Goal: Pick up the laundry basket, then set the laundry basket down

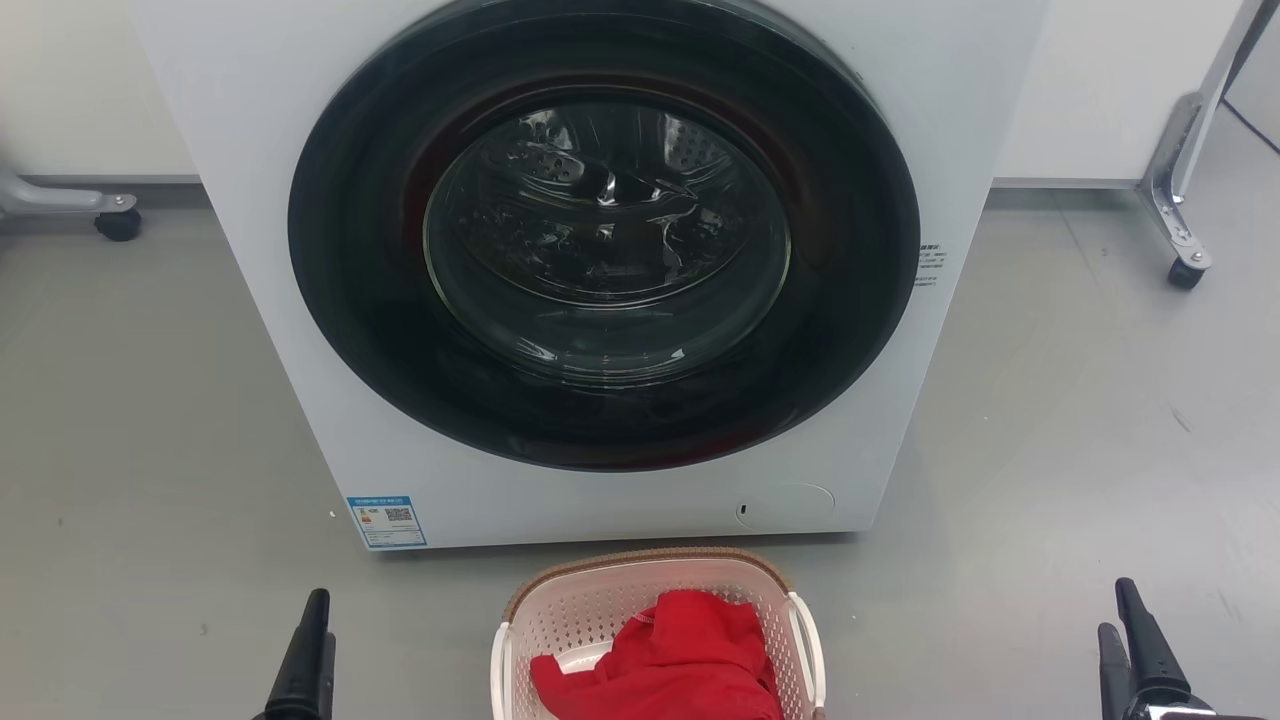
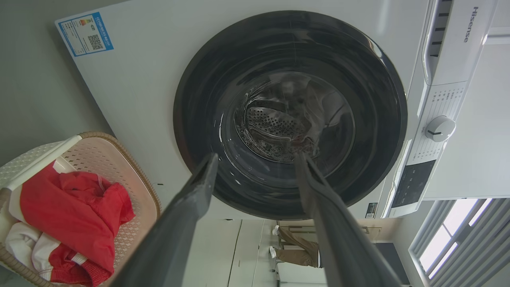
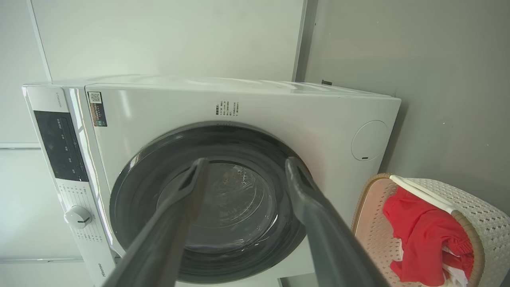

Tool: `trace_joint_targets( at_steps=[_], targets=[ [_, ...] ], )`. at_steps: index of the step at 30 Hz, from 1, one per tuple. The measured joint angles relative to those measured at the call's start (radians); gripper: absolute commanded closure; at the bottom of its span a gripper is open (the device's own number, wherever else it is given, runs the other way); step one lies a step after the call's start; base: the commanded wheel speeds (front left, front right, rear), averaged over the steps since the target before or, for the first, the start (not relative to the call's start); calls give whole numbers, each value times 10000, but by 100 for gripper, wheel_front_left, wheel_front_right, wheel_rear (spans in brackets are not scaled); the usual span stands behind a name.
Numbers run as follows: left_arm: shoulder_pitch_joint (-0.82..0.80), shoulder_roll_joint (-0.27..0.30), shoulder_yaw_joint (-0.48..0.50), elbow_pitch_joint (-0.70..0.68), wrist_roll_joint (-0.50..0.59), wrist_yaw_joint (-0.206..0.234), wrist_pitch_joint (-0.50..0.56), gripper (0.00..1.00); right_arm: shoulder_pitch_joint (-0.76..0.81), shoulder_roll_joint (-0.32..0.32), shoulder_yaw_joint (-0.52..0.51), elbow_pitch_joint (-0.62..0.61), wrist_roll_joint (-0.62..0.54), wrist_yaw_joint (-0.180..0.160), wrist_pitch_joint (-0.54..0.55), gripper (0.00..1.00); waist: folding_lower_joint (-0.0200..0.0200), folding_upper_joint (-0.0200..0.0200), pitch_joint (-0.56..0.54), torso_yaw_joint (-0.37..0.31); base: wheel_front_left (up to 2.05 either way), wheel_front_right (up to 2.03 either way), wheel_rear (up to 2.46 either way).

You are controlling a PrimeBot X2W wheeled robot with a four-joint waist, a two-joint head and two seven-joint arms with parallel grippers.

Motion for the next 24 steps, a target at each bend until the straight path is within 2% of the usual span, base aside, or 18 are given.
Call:
trace_joint_targets(
  at_steps=[9, 13, 24],
  targets=[
    [-122, 176, -378, -121, 1202, 19, -334, 0, -14, -293, 401, -171, -1097, 0, -405, 0, 0, 0, -10, 9, 0, 0, 0],
    [-239, 196, -456, -257, 1923, 182, -456, 0, -35, -453, 600, -217, -1722, -6, -552, 0, 0, 0, -21, 14, 0, 0, 0],
    [-322, 464, -1093, -518, 3973, 537, -890, 0, -76, -940, 1313, -370, -3684, -301, -993, 0, 0, 0, -81, 28, 0, 0, 0]
  ],
)
